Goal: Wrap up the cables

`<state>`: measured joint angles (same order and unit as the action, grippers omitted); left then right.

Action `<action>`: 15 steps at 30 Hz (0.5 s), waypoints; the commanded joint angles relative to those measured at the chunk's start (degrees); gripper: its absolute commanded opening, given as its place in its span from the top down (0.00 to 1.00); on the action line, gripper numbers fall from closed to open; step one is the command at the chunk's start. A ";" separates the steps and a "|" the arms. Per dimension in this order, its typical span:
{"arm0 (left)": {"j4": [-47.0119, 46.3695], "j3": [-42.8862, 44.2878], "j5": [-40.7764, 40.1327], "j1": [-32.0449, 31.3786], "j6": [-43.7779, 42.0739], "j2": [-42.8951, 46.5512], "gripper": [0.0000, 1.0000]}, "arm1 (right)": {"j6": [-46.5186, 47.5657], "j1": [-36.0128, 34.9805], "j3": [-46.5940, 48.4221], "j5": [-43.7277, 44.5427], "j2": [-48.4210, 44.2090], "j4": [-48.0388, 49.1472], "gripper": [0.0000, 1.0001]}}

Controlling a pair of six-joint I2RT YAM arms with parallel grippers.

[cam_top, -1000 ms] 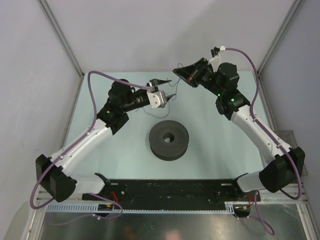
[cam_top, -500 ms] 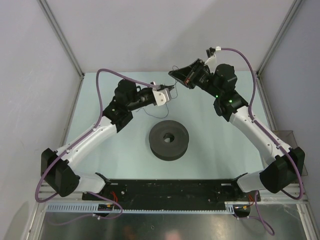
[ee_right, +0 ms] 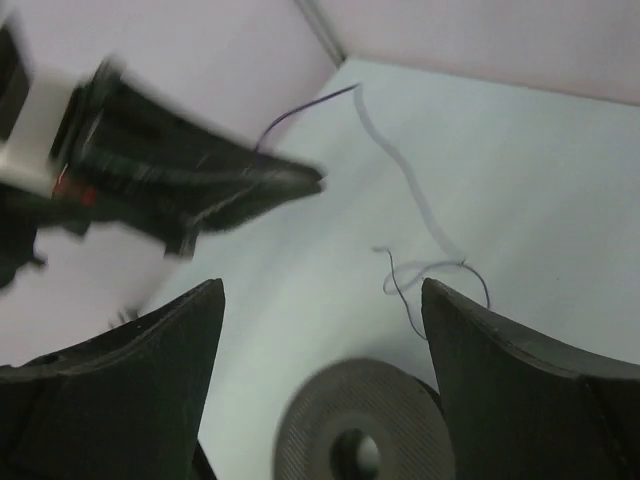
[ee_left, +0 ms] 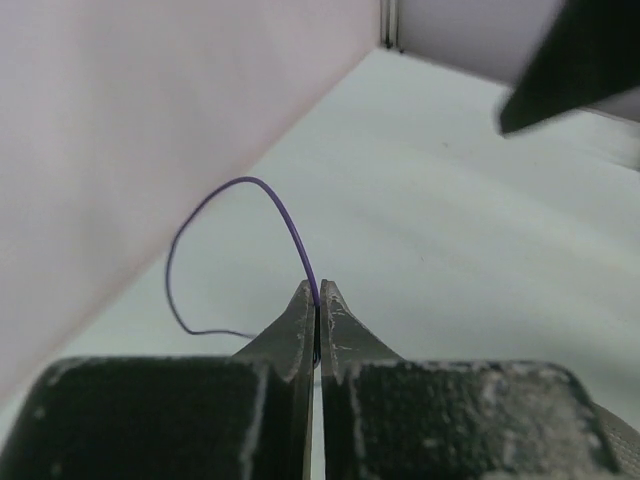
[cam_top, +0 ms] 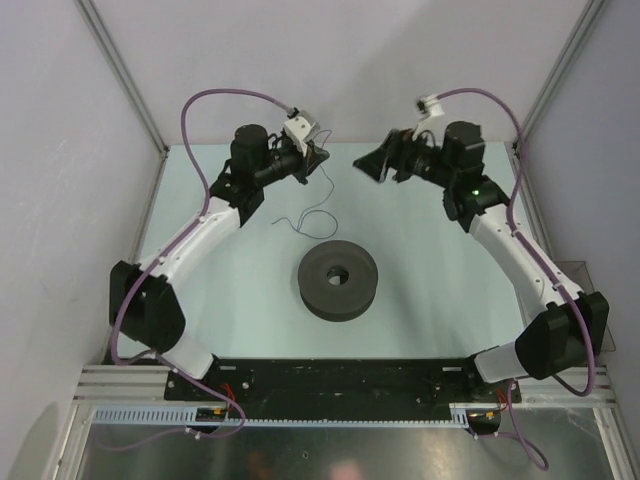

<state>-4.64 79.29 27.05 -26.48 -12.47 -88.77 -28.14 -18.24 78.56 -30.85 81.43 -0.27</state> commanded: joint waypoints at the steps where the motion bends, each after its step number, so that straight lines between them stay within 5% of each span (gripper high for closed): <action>1: 2.05 3.18 0.47 3.09 13.58 -4.32 1.00 | 27.94 -8.49 1.19 -1.02 0.19 -10.94 0.18; 8: 0.96 7.06 4.76 8.92 25.19 -11.63 1.00 | 45.78 -21.74 0.67 2.49 7.09 -11.65 0.34; 15: 0.92 10.02 7.49 11.61 30.81 -16.73 1.00 | 47.15 -25.72 0.72 9.28 19.30 0.69 0.37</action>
<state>-2.04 85.52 31.46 -15.86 12.36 -103.79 15.22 -43.57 78.56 -27.16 95.85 -8.14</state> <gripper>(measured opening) 0.010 0.630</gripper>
